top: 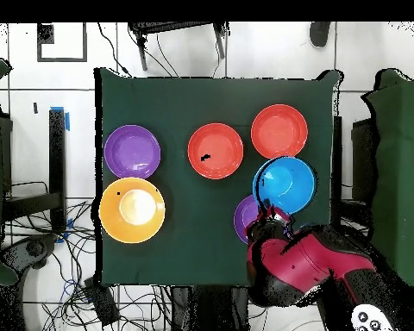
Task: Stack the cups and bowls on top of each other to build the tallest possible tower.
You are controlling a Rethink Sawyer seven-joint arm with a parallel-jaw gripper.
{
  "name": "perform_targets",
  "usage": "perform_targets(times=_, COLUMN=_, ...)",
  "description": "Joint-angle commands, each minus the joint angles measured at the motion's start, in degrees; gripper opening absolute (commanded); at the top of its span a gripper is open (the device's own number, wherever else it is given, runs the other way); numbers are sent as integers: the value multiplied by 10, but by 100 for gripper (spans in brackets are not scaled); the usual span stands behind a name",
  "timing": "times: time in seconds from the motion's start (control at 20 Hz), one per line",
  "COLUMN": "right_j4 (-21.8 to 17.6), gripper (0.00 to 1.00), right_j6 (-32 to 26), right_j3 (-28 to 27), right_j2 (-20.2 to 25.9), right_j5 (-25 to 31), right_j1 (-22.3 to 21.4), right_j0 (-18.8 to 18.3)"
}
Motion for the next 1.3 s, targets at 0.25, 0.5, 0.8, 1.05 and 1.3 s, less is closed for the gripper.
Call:
perform_targets(times=0.25, right_j4=-33, gripper=0, right_j6=-5, right_j3=-22, right_j2=4, right_j5=-23, right_j1=29, right_j0=22)
perform_targets(times=0.5, right_j4=-36, gripper=0, right_j6=5, right_j3=-29, right_j2=-7, right_j5=-17, right_j1=28, right_j0=36)
perform_targets(times=0.8, right_j4=-38, gripper=100, right_j6=22, right_j3=-30, right_j2=-21, right_j5=-21, right_j1=25, right_j0=46)
perform_targets(times=1.05, right_j4=-42, gripper=100, right_j6=32, right_j3=-31, right_j2=-33, right_j5=-26, right_j1=22, right_j0=60)
perform_targets(times=1.3, right_j4=-37, gripper=100, right_j6=41, right_j3=-29, right_j2=-44, right_j5=-54, right_j1=-3, right_j0=73)
